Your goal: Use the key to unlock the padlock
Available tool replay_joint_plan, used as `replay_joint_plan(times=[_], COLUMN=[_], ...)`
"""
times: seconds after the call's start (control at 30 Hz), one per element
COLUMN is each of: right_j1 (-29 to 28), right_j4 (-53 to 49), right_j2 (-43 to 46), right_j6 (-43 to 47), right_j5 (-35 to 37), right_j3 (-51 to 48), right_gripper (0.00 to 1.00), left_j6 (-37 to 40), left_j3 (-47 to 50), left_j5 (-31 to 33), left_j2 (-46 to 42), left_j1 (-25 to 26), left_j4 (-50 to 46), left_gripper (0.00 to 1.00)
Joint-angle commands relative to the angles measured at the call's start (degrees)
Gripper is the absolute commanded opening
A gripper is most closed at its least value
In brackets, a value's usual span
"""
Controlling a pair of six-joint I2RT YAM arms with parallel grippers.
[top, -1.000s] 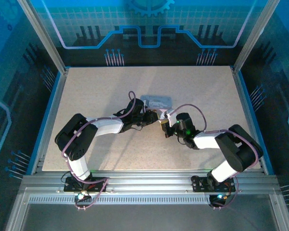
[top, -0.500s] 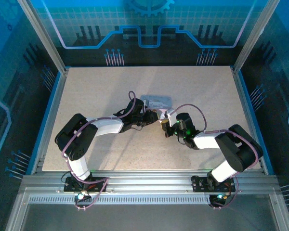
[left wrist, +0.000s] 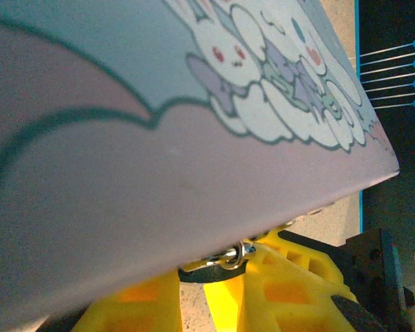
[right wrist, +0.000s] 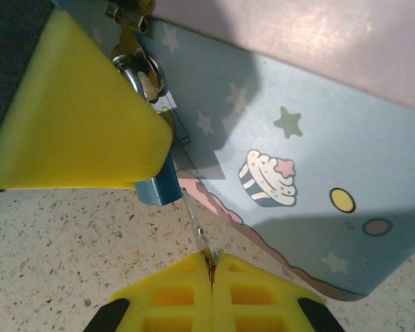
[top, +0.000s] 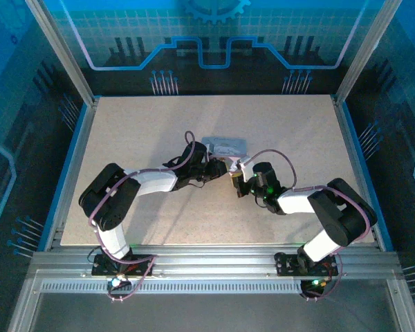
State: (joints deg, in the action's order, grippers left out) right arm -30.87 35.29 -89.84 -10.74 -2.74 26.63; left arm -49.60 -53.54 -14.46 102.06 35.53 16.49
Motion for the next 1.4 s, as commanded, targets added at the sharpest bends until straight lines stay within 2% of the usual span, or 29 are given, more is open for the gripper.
replay_joint_plan(times=[0.0,0.33,1.37], right_j1=[-0.66,-0.64,-0.94], right_j4=[1.89,3.87,1.63], right_j2=[-0.92,-0.29,2.72], right_j6=[-0.77,-1.21,-0.60], right_j5=[1.34,-0.64,-0.53], right_j3=[0.56,-0.52,-2.44], right_gripper=[0.00,0.00,0.00], left_j6=[0.17,0.21,-0.45], left_j3=[-1.66,-1.94,-3.23], left_j5=[-1.22,-1.12,-0.29], left_j2=[-1.78,-1.43,-1.75], left_j1=[0.59,0.59,0.59], left_j4=[0.28,0.04,0.17], left_gripper=[0.08,0.08,0.08])
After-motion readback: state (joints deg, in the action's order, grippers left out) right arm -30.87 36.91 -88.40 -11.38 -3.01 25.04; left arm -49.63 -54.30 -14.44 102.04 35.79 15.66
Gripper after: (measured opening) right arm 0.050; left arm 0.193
